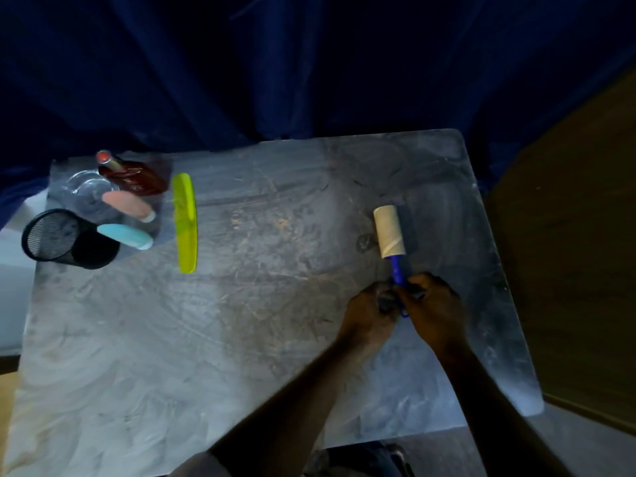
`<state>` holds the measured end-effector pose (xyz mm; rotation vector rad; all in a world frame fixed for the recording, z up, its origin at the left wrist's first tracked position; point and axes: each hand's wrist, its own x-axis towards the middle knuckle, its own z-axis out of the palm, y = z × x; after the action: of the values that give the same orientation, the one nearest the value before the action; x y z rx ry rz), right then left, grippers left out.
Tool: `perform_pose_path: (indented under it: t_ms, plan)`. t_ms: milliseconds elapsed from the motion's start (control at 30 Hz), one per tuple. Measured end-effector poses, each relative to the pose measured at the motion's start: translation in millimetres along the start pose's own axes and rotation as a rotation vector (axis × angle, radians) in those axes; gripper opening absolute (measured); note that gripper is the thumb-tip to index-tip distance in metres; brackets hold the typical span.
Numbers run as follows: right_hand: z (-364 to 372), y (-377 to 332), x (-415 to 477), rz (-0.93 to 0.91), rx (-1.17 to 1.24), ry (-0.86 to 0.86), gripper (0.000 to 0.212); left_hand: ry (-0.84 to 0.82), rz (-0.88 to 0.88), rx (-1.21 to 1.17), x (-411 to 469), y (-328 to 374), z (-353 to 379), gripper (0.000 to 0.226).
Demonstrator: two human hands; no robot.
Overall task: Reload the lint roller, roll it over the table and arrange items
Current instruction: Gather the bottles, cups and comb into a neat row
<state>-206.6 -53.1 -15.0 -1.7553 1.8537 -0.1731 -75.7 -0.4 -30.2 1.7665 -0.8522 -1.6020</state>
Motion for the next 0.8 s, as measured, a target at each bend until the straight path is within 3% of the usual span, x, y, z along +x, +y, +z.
perform_pose_path:
  t_ms: [200,300,367,467,600,800]
  plan:
    - [9.1,-10.4,12.1,-0.016,0.181,-0.118,0.014,0.178,0.175,0.130,-1.6,0.7,-10.6,0.025]
    - [24.8,-45.4,10.7,-0.063,0.280,-0.145,0.014,0.300,0.274,0.068,-17.9,-3.6,-41.8,0.039]
    - [42.8,-81.5,7.2,-0.148,0.318,-0.175,0.014,0.422,0.329,-0.036,-31.5,-9.5,-72.0,0.036]
    - [78.3,-144.7,-3.7,-0.275,0.327,-0.263,0.018,0.569,0.287,-0.255,-48.4,-26.4,-124.7,0.032]
    - [125.7,-217.2,-14.2,-0.312,0.307,-0.323,0.020,0.693,0.196,-0.246,-58.5,-52.4,-193.6,0.042]
    - [161.5,-263.6,-13.6,-0.274,0.197,-0.298,0.026,0.648,0.167,-0.279,-46.0,-69.7,-245.9,0.046]
